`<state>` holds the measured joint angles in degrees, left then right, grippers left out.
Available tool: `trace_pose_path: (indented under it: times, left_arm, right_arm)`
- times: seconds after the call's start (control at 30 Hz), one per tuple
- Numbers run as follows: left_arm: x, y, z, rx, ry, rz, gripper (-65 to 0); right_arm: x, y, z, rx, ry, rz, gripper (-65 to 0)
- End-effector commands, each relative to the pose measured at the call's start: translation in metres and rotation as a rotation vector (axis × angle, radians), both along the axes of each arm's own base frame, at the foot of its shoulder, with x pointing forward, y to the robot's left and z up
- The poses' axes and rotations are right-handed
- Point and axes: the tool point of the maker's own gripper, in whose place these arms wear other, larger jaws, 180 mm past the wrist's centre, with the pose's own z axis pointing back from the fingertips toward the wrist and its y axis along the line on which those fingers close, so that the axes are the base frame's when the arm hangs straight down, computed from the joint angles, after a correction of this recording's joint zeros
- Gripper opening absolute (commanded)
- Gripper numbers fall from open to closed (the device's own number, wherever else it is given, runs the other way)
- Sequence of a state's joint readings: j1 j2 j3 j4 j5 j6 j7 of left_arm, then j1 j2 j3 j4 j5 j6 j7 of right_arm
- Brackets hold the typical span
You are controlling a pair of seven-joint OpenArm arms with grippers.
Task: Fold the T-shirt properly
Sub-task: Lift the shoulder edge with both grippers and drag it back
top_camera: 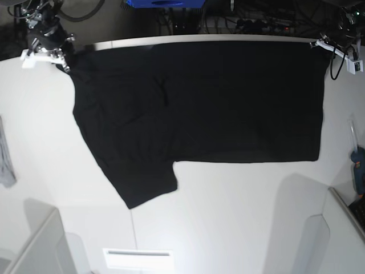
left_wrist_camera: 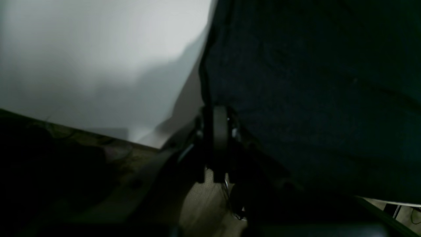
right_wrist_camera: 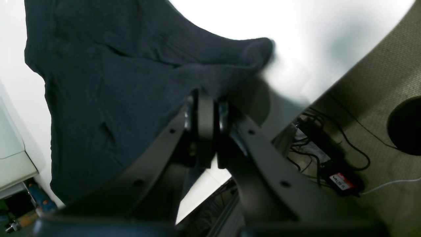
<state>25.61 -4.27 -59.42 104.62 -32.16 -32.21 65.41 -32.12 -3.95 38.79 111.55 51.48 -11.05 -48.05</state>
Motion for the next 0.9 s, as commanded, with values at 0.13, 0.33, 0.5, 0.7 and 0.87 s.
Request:
trace_pose_path:
  times: [0.13, 0.33, 0.5, 0.7, 0.87]
  left_arm:
    - [0.003, 0.006, 0.008, 0.032, -0.017, -0.014, -65.0]
    - [0.002, 0.007, 0.008, 0.032, -0.016, -0.007, -65.0]
    - [0.003, 0.007, 0.009, 0.035, -0.018, -0.008, -46.1]
    - [0.003, 0.008, 0.009, 0.037, -0.018, -0.008, -26.0]
    - [0.004, 0.010, 0.012, 0.044, -0.024, -0.007, -24.5]
  right_arm:
    - [0.002, -0.008, 0.007, -0.035, -0.025, -0.004, -65.0]
    - [0.002, -0.008, 0.007, -0.034, -0.023, -0.005, -65.0]
    - [0.002, -0.007, 0.007, -0.029, -0.026, -0.006, -60.0]
    - [-0.009, -0.012, 0.005, -0.019, -0.017, -0.067, -40.4]
    - [-0.022, -0.032, 0.008, -0.050, -0.007, -0.135, -39.8]
